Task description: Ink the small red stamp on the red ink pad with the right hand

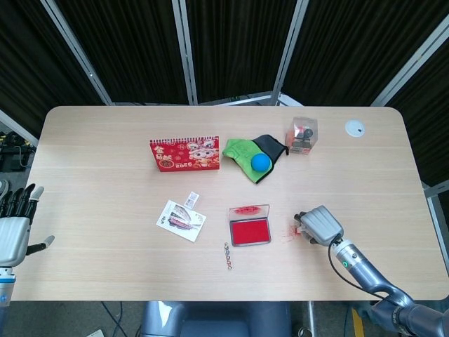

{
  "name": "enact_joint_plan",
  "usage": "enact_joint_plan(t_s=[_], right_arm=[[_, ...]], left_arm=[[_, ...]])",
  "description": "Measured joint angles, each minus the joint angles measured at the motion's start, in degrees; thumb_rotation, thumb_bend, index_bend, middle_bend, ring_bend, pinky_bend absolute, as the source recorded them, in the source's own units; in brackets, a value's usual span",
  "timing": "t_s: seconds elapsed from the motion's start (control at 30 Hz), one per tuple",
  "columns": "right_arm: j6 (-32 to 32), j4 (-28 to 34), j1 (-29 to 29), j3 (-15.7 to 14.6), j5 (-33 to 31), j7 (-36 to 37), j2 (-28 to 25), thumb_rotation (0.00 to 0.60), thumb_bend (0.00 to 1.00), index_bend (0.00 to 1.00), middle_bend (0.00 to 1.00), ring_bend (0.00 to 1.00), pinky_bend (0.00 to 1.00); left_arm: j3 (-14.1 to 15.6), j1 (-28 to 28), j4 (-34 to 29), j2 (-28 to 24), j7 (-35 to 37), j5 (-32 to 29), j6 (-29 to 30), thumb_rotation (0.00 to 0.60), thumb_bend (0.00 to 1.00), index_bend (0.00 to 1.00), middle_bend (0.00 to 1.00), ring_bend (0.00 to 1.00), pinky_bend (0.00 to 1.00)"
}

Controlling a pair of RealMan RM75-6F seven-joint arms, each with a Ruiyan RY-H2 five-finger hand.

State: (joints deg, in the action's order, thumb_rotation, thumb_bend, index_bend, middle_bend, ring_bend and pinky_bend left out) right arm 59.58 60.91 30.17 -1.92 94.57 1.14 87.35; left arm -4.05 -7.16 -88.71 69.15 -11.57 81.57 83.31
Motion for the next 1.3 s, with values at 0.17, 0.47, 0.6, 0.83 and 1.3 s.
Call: enact_joint_plan(t_s=[0.17, 0.47, 0.6, 0.83, 1.3], right_arm=[[2.81, 2.37, 0.01, 0.19, 0.87, 0.04, -1.73, 0.6, 0.43, 0.53, 0.58, 0.72, 0.96], [4.52, 13.75, 3.29, -0.08, 6.0, -2.41, -7.93, 0.6, 0.46, 0.53, 0.59, 0.73, 0.96], [1.46, 16.53, 6.72, 0.16, 7.54, -5.5, -8.55, 0.6, 0.48, 0.53, 0.59, 0.73, 0.96], [-3.89, 17.8, 10.89, 1.54, 7.4, -9.09, -5.42, 0.6, 0.49, 0.53, 0.59, 0.73, 0.96], [-8.06, 15.36, 14.06, 2.64, 3.82, -10.58, 0.39, 0.6, 0.51, 0.53, 0.6, 0.73, 0.96]], left_arm=[[0.04, 0.02, -0.26, -0.25, 0.32, 0.08, 0.02, 0.6, 0.0, 0.0, 0.0, 0.0, 0.0], [0.17, 0.25, -0.23, -0.78, 1.26, 0.2, 0.22, 0.6, 0.0, 0.0, 0.0, 0.0, 0.0], [0.19, 0.23, -0.1, -0.88, 1.51, 0.15, 0.09, 0.6, 0.0, 0.0, 0.0, 0.0, 0.0], [-0.02, -0.07, 0.35, -0.74, 1.55, -0.42, -0.58, 0.6, 0.0, 0.0, 0.0, 0.0, 0.0], [-0.2, -0.4, 0.64, -0.61, 1.56, -1.21, -1.37, 0.6, 0.0, 0.0, 0.0, 0.0, 0.0]])
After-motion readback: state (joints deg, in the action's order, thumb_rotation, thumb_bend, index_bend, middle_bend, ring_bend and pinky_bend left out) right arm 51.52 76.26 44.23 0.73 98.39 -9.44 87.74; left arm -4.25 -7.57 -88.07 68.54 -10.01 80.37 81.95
